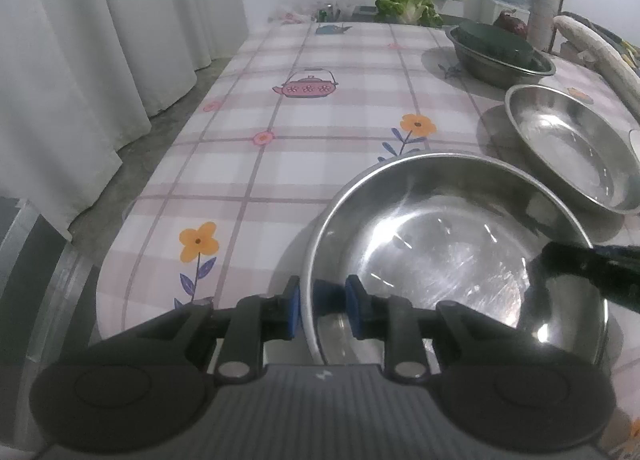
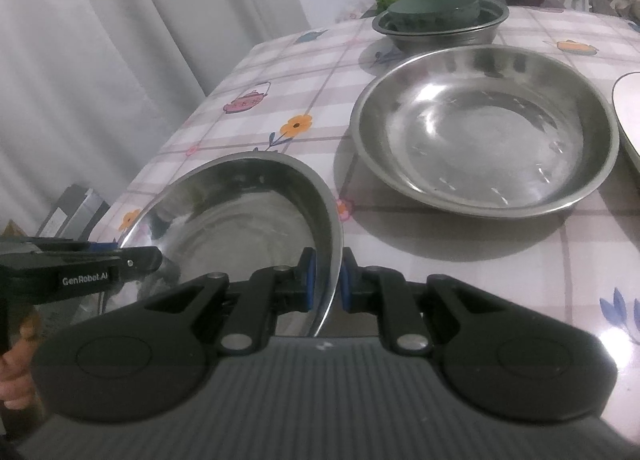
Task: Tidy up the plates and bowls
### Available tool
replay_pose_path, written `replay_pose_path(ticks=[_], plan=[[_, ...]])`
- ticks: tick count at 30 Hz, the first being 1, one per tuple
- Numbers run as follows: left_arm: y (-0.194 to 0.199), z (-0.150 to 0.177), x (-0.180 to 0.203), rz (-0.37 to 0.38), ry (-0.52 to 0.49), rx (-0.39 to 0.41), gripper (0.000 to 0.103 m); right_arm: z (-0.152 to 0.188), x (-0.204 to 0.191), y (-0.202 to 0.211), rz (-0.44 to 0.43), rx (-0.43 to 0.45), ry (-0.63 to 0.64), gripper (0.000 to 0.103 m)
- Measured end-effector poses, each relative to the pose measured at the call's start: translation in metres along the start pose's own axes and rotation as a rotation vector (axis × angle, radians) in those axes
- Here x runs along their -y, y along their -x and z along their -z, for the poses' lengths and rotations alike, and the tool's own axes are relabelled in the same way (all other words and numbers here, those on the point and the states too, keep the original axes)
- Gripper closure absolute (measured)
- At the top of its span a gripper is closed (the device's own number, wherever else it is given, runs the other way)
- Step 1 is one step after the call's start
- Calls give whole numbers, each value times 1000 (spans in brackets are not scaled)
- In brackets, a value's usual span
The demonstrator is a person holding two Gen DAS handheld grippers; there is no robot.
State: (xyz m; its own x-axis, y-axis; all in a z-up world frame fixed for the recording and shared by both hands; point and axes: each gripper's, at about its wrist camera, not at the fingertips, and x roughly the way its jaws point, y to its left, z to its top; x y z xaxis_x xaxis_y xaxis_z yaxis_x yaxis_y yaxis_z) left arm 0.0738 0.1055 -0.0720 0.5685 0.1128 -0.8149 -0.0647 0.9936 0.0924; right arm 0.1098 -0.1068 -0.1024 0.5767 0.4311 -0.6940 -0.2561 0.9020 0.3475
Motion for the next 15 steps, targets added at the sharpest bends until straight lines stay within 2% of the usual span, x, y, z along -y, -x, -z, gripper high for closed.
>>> replay_pose_path(ticks=[15], plan=[[7,-1,4,-17,7,7,77,1,-7,2,33,11,23,90]])
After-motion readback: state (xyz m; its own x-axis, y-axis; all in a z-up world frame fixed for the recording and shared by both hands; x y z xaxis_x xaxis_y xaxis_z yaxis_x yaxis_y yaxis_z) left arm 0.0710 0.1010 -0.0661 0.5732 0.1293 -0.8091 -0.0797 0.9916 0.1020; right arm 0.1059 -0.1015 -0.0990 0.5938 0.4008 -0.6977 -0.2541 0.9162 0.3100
